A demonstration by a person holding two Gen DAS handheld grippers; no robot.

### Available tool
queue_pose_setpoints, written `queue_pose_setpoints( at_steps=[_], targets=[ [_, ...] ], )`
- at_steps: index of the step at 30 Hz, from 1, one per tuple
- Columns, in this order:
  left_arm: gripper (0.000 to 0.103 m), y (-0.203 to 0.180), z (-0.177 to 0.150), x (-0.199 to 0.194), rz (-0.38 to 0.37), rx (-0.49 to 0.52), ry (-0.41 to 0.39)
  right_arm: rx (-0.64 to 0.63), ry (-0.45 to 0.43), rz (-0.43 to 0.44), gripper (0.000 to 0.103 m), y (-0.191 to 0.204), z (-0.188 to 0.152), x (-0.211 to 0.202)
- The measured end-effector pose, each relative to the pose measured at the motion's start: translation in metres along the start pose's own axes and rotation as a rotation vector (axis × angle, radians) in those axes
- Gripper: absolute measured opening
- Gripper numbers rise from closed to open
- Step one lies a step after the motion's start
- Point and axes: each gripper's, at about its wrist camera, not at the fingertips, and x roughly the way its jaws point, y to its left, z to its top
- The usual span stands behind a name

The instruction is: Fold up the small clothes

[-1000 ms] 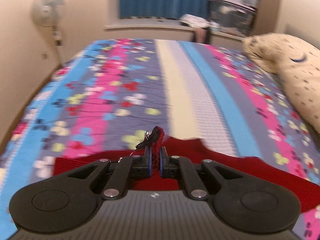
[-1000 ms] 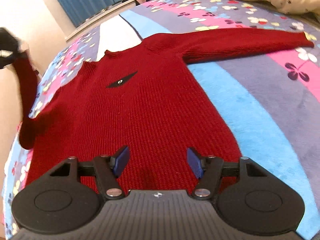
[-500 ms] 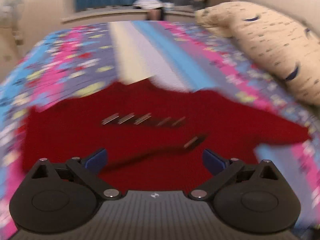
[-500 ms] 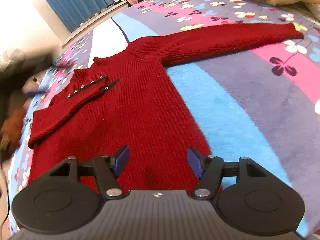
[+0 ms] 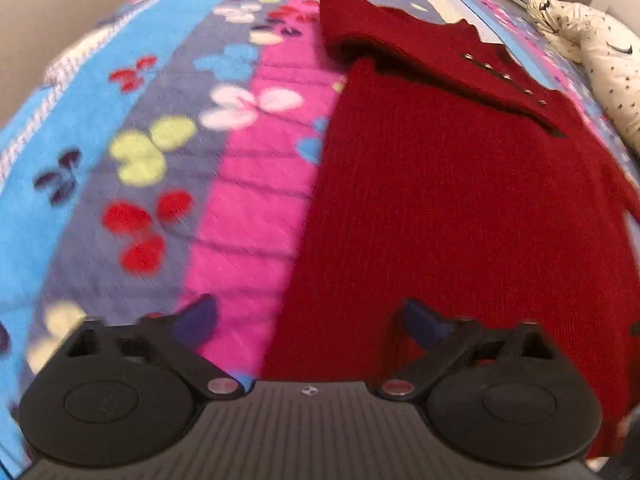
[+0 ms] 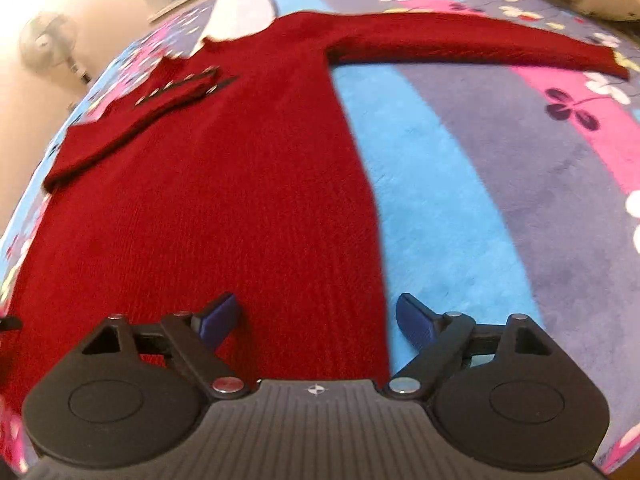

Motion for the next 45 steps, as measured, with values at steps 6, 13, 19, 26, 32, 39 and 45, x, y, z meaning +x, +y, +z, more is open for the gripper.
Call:
queue_pose_setpoints(
  at_steps=[6, 13, 19, 26, 32, 39, 45],
  targets=[
    [0.012, -0.029, -0.006, -0.021, 0.079, 0.02, -0.004, 0.175, 0.051, 0.084, 0.019, -0.016, -0.012, -0.013],
    [0.008, -0.034, -0.016, -0.092, 0.065, 0.046, -0.071, 0.106, -0.005, 0.025, 0.018, 0.009, -0.008, -0.058],
    [0.007, -0.014, -0.065, -0.107, 0.058, 0.021, -0.028, 0.054, 0.015, 0.022, 0.017, 0.011, -0.022, -0.091],
    [0.008, -0.012, -0.1, -0.101, 0.066, 0.081, -0.027, 0.091, 0.081, 0.02, 0.022, -0.007, -0.046, -0.1],
    [0.077, -0.001, -0.074, -0.096, 0.125, 0.017, -0.095, 0.09, 0.009, -0.157, 0.057, -0.001, -0.02, -0.093],
    [0.085, -0.006, -0.025, -0.088, 0.162, 0.0, -0.157, 0.137, -0.154, 0.098, 0.06, 0.048, 0.098, -0.04],
    [0.085, -0.014, 0.003, -0.078, 0.151, -0.017, -0.175, 0.151, -0.095, 0.076, 0.06, 0.089, 0.174, 0.085]
  ],
)
